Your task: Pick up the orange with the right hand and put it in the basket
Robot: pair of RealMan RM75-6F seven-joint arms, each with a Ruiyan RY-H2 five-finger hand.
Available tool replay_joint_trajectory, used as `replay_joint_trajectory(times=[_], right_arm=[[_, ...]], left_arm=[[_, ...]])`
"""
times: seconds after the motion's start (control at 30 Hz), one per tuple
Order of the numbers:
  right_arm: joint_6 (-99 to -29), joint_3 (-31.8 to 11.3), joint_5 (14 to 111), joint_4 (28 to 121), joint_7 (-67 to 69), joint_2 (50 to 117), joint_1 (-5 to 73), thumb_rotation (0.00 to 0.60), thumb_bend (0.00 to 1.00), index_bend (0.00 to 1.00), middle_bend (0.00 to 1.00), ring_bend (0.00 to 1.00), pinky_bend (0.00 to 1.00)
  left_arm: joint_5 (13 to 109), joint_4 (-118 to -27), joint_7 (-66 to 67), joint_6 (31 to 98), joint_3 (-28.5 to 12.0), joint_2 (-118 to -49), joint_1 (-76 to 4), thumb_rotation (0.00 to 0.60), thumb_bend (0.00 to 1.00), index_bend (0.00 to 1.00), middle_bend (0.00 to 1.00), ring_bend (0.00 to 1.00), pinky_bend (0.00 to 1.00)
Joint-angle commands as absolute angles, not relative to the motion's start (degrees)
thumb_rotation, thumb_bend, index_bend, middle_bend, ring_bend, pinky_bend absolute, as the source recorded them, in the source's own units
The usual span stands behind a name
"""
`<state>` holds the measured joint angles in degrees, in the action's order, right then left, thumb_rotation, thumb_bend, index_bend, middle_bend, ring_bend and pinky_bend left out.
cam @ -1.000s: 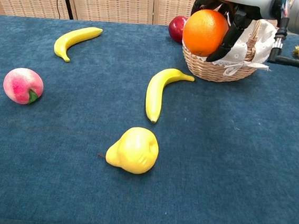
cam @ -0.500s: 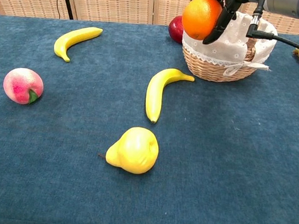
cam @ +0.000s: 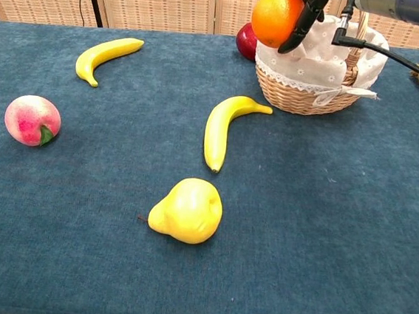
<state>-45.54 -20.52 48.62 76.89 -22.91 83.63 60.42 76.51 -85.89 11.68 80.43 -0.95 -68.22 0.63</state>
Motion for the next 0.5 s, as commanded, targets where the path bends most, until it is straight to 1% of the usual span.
replay_joint_trajectory(times=[0.03, 0.17, 0.27, 0.3, 0.33, 0.37, 0.43, 0.5], right_arm=[[-46.02, -21.05, 50.25, 74.9, -21.01, 84.31, 60.82, 0.6, 0.28, 0.79, 0.59, 0.65, 0.62], [-47.16, -21.59, 52.82, 73.08, -19.17, 84.33, 61.18, 0.6, 0.28, 0.79, 0.59, 0.64, 0.62], [-46.87, -21.31, 53.22, 73.38, -18.75, 83.57, 61.15, 0.6, 0.28, 0.79, 0.59, 0.63, 0.61], [-46.75, -21.08, 53.31, 73.72, -18.87, 83.17, 61.11, 0.6, 0.28, 0.79, 0.57, 0.62, 0.6], [-46.34, -20.84, 53.26, 74.16, -18.87, 82.76, 61.07, 0.6, 0.28, 0.77, 0.53, 0.59, 0.57], [-45.51, -20.48, 52.98, 74.78, -18.95, 82.11, 61.05, 0.6, 0.28, 0.74, 0.5, 0.56, 0.53], [-43.81, -19.79, 51.91, 75.8, -19.76, 80.85, 61.24, 0.6, 0.26, 0.59, 0.36, 0.42, 0.4], [-42.67, -18.97, 50.49, 76.53, -21.34, 79.8, 61.68, 0.6, 0.17, 0.38, 0.16, 0.2, 0.22]], left_arm=[[76.39, -85.86, 11.67, 80.07, -0.87, -68.28, 0.5, 0.6, 0.08, 0.0, 0.0, 0.0, 0.0], [76.0, -85.78, 11.63, 79.44, -0.85, -68.3, 0.27, 0.6, 0.08, 0.0, 0.0, 0.0, 0.0], [76.03, -85.84, 11.64, 79.36, -0.77, -68.26, 0.2, 0.6, 0.08, 0.0, 0.0, 0.0, 0.0], [76.04, -85.86, 11.64, 79.27, -0.71, -68.24, 0.16, 0.6, 0.08, 0.0, 0.0, 0.0, 0.0], [76.04, -85.9, 11.61, 79.22, -0.68, -68.23, 0.14, 0.6, 0.08, 0.0, 0.0, 0.0, 0.0], [76.08, -85.94, 11.6, 79.19, -0.63, -68.22, 0.11, 0.6, 0.08, 0.0, 0.0, 0.0, 0.0], [76.19, -85.96, 11.6, 79.21, -0.56, -68.22, 0.08, 0.6, 0.08, 0.0, 0.0, 0.0, 0.0], [76.3, -86.02, 11.58, 79.23, -0.49, -68.2, 0.06, 0.6, 0.08, 0.0, 0.0, 0.0, 0.0]])
